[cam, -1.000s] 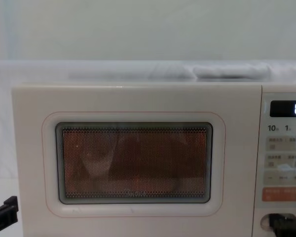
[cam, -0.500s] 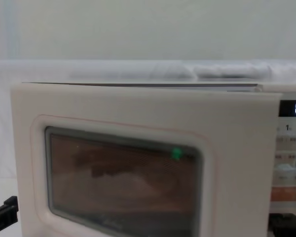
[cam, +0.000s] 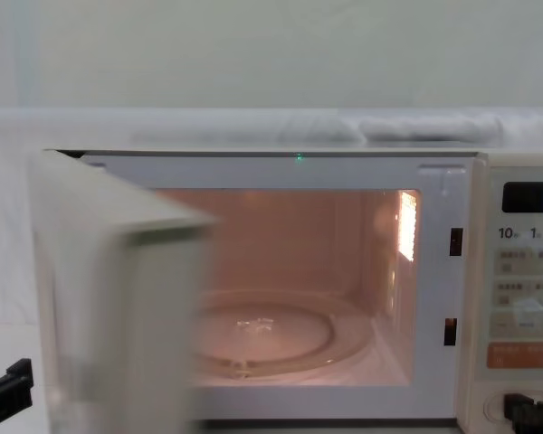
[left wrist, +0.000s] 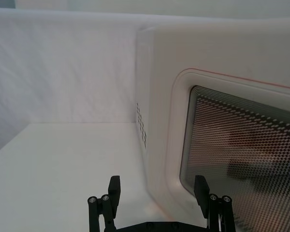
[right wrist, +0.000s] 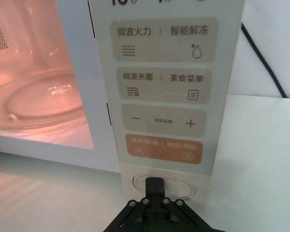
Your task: Press the button to open the microwave door with one hand; close the microwave door with the other hand.
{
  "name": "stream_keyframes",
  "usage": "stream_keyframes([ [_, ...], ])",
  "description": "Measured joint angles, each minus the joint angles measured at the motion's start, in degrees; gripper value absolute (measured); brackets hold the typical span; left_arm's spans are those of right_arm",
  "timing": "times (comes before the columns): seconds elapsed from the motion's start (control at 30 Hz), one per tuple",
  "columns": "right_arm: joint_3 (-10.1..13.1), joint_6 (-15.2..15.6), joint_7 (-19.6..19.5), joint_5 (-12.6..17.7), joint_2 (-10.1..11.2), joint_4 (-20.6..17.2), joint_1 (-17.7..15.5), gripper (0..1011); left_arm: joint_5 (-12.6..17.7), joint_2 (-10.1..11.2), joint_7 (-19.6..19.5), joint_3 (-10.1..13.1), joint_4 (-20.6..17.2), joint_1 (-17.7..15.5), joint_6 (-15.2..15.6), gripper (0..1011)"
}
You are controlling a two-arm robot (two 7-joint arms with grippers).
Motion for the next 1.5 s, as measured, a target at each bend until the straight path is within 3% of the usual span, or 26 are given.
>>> stream_keyframes([
  [0.93,0.66,0.93,-0.08,0.01,0.43,-3.25,-2.27,0,0.0,0.0,0.0,0.0,0.0,0.0,0.0,1001],
  [1.13,0.66,1.68,0.03,0.03,0.97,-6.25,-3.49,0,0.0,0.0,-0.01,0.0,0.0,0.0,0.0,1001],
  [1.5,1.36,3.17,-0.35,-0.02,2.3,-15.07,-7.03,0,0.0,0.0,0.0,0.0,0.0,0.0,0.0,1001],
])
